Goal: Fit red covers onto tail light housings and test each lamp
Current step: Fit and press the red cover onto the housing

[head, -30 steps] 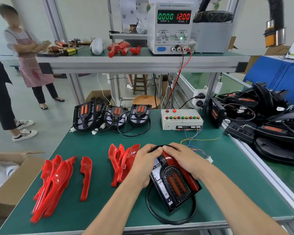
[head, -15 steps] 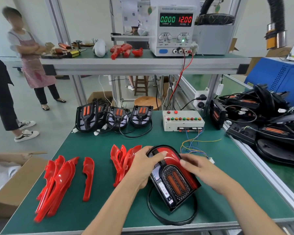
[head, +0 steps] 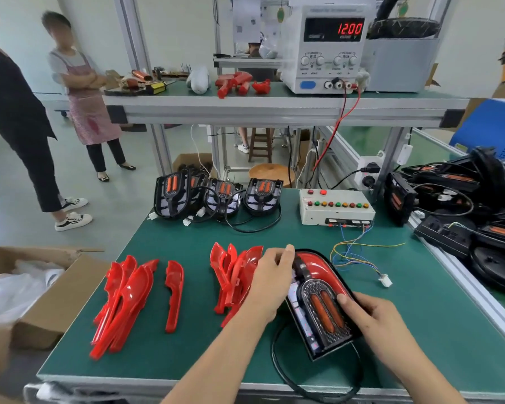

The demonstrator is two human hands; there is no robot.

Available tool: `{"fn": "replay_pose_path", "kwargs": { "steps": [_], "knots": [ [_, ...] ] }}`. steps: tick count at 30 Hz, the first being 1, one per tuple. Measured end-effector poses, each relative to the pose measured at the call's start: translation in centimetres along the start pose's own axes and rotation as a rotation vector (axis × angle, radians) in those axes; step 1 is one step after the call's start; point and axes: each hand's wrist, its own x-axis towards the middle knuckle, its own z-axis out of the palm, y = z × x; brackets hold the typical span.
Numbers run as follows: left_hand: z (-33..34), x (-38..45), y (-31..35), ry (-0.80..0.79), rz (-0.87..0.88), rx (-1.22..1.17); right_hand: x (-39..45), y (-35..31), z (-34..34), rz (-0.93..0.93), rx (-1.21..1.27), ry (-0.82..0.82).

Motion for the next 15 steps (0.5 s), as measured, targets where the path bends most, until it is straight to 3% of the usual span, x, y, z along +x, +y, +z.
{"fn": "replay_pose_path", "kwargs": {
  "steps": [6, 10, 15],
  "knots": [
    [-7.1, -2.2, -1.1, 0.347, 0.24, 0.5, 0.2, 1.1, 0.9, 0.093, -0.101, 0.177],
    [-13.5, -2.6, -2.1, 0.441, 0.029, 1.102, 0.3, 1.0, 1.6, 0.105, -0.072, 0.216],
    [-15.6, -1.6, -2.6, 0.406, -0.103, 1.245, 0.5, 0.8, 1.9, 0.144, -0.044, 0.217]
  ]
}}
